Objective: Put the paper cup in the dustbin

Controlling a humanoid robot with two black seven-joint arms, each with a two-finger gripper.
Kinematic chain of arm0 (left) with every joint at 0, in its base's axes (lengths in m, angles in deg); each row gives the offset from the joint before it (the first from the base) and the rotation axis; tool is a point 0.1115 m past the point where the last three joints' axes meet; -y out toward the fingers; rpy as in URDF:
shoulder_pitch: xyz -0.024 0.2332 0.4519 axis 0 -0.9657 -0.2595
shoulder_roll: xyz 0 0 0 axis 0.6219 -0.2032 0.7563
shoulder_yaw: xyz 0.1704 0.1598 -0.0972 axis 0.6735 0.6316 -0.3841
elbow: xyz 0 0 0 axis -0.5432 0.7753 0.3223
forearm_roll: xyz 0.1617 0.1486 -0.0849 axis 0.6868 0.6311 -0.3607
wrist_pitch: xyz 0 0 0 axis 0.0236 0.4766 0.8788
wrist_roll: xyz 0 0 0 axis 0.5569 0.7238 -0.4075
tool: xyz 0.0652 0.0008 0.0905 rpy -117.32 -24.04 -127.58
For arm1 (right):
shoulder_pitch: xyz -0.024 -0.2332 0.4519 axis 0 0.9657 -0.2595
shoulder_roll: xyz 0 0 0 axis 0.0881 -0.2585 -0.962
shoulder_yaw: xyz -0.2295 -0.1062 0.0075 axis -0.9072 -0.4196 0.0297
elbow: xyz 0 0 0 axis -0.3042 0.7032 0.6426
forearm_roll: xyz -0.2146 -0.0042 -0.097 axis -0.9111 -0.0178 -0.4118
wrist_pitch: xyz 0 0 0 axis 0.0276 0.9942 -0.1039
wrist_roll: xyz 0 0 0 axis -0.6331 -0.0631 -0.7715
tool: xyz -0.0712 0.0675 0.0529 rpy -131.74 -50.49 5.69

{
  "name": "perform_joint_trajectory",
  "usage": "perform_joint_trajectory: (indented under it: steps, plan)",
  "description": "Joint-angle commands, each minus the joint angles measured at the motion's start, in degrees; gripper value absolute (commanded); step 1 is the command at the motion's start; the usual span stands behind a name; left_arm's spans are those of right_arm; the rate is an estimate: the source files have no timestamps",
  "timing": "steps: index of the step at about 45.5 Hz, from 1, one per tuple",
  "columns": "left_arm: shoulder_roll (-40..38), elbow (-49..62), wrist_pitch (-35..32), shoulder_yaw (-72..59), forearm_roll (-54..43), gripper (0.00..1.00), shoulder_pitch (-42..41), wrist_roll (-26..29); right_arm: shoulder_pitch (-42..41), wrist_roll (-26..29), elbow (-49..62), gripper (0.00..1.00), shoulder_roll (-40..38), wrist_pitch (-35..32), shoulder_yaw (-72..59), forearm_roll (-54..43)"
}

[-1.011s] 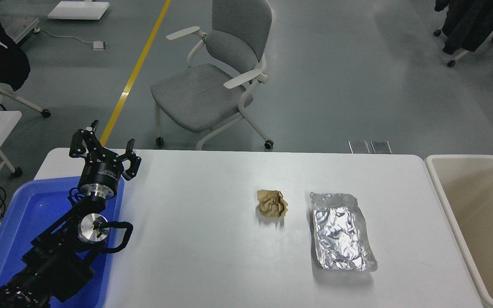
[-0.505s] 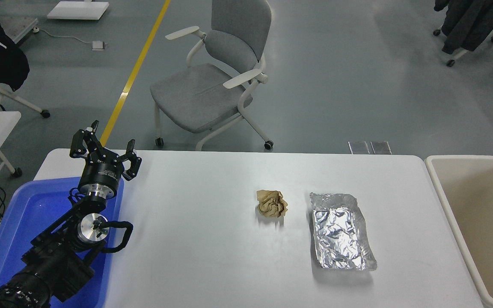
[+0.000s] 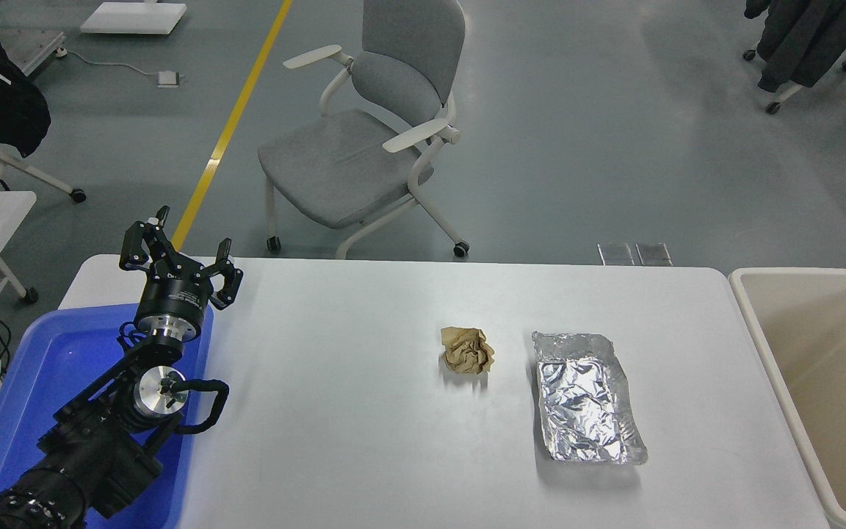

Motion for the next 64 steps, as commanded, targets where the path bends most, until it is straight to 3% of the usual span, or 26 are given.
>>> perform_joint_trajectory:
  steps: [1, 5, 13, 15, 18, 35, 43, 56, 64]
  plan:
    - [0.00, 0.00, 0.00, 0.00, -0.01, 1.00, 0.00, 0.00, -3.75, 4.27, 1.08, 0.00, 3.63, 4.94, 8.16, 1.08]
    - [0.00, 0.00, 0.00, 0.00, -0.01, 1.00, 0.00, 0.09, -4.55, 4.44, 1.16, 0.00, 4.16, 6.08, 8.42, 1.96]
    - [0.00, 0.00, 0.00, 0.00, -0.01, 1.00, 0.00, 0.00, -5.86, 4.71, 2.22, 0.36, 3.98, 6.61, 8.33, 4.16]
    - [0.00, 0.00, 0.00, 0.00, -0.01, 1.00, 0.00, 0.00, -6.13, 4.88, 2.92, 0.52, 3.81, 6.61, 8.42, 4.25]
    - [0.00, 0.00, 0.00, 0.00, -0.01, 1.00, 0.00, 0.00, -6.22, 4.97, 2.92, 1.00, 3.63, 6.52, 8.42, 4.25]
    - [0.00, 0.00, 0.00, 0.00, -0.01, 1.00, 0.00, 0.09, -6.22, 4.97, 2.48, 1.00, -2.78, 5.03, 7.81, 4.16]
    - [0.00, 0.00, 0.00, 0.00, -0.01, 1.00, 0.00, 0.00, -6.30, 5.06, 2.04, 1.00, -7.88, 0.37, 6.84, 3.19]
    - [0.00, 0.00, 0.00, 0.00, -0.01, 1.00, 0.00, 0.00, -9.38, 4.71, 1.52, 1.00, -12.28, -22.91, -1.33, 1.88]
    - [-0.09, 0.00, 0.00, 0.00, -0.01, 1.00, 0.00, 0.00, -12.72, 4.09, 1.52, 1.00, -11.84, -30.56, -3.79, -0.41]
